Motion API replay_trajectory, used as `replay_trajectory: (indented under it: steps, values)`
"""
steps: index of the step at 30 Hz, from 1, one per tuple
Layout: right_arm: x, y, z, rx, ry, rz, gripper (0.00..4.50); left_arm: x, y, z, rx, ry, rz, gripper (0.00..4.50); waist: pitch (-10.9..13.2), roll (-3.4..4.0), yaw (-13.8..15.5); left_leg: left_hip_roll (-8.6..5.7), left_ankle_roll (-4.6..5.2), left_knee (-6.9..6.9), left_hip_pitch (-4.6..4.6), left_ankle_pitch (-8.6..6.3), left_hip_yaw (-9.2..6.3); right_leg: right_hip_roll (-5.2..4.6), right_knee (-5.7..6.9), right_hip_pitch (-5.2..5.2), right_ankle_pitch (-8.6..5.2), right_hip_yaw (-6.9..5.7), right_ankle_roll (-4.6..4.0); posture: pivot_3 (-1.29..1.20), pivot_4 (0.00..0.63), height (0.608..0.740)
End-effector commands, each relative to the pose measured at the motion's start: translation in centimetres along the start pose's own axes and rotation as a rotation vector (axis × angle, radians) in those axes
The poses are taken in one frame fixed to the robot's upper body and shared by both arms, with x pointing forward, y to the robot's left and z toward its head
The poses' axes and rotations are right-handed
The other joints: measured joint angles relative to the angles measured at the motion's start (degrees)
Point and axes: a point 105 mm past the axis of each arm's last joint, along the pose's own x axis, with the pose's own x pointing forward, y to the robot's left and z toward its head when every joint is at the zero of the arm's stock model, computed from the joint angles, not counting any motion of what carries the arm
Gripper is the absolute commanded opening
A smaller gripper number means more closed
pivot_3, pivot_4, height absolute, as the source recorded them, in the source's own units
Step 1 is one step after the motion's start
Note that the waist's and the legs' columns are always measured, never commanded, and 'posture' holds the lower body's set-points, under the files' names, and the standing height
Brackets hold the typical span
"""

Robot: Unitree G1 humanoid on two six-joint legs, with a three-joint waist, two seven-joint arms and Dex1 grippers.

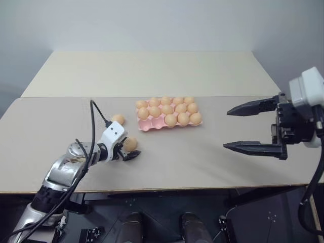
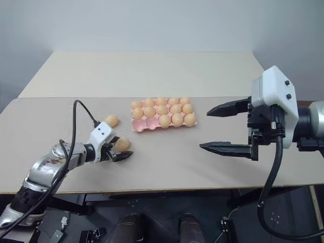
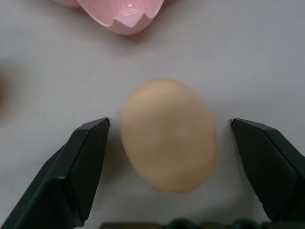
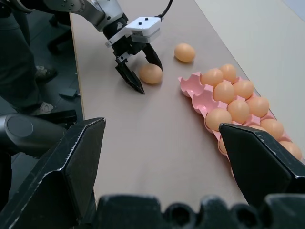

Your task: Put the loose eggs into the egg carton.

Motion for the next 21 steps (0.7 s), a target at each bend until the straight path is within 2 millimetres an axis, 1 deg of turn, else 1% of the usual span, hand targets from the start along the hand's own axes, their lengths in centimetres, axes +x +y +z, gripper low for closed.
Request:
replay_trajectory:
  steps: [1, 5, 6, 8, 13, 16, 18, 21]
  values:
    - [-0.3, 0.0, 0.9, -0.056, -0.014, -0.014, 4.50, 0.2, -0.1, 0.8, 0.033, -0.026, -0.010, 3.80, 0.0, 0.00, 0.0, 0.00, 0.00, 0.02, 0.01, 0.00, 0.00, 0.00, 0.00, 0.02, 0.00, 0.00, 0.00, 0.00, 0.150, 0.740]
    - [-0.3, 0.0, 0.8, -0.053, -0.012, -0.021, 4.50, -0.2, -0.1, 1.0, 0.045, -0.034, -0.013, 2.54, 0.0, 0.00, 0.0, 0.00, 0.00, 0.05, -0.01, 0.00, -0.01, -0.01, 0.00, 0.02, 0.00, 0.00, 0.01, 0.00, 0.150, 0.740]
    - [-0.3, -0.1, 0.8, -0.053, -0.012, -0.023, 4.50, -0.3, -0.1, 1.1, 0.051, -0.037, -0.011, 2.13, 0.0, 0.00, 0.0, 0.00, 0.00, 0.05, -0.01, 0.00, -0.01, -0.01, 0.01, 0.02, 0.00, 0.00, 0.01, 0.00, 0.150, 0.740]
    - [-0.3, -0.1, 0.8, -0.052, -0.012, -0.027, 4.50, -0.5, 0.0, 1.4, 0.064, -0.047, -0.006, 1.81, 0.0, 0.00, 0.0, 0.00, 0.00, 0.06, 0.00, 0.00, -0.01, 0.00, 0.02, 0.02, 0.01, 0.00, 0.01, 0.00, 0.150, 0.740]
    - [-0.4, -0.3, 0.7, -0.054, -0.009, -0.041, 4.50, -0.7, -0.4, 3.3, 0.147, -0.102, -0.005, 1.77, 0.0, 0.00, 0.0, 0.00, 0.00, 0.11, -0.03, 0.00, -0.03, -0.01, 0.03, 0.02, 0.01, -0.01, 0.02, 0.00, 0.150, 0.740]
    - [-0.5, -0.4, 0.7, -0.057, -0.006, -0.050, 4.50, -0.6, -0.5, 5.5, 0.193, -0.163, -0.002, 1.75, 0.0, 0.00, 0.0, 0.00, 0.00, 0.17, -0.06, 0.00, -0.04, 0.00, 0.05, 0.02, 0.02, -0.02, 0.03, 0.00, 0.150, 0.740]
    - [-0.6, -0.6, 0.7, -0.060, -0.003, -0.058, 4.50, -0.2, -0.5, 7.0, 0.217, -0.199, -0.004, 1.75, 0.0, 0.00, 0.3, -0.01, 0.00, 0.25, -0.09, 0.00, -0.08, 0.00, 0.06, 0.04, 0.04, -0.04, 0.06, 0.00, 0.150, 0.740]
    - [-0.6, -0.8, 0.7, -0.065, 0.000, -0.070, 4.50, 1.1, 0.0, 8.7, 0.240, -0.237, -0.002, 1.73, 0.0, 0.00, 0.6, -0.05, 0.01, 0.34, -0.15, 0.00, -0.08, -0.02, 0.05, 0.06, 0.07, -0.04, 0.12, 0.00, 0.150, 0.740]
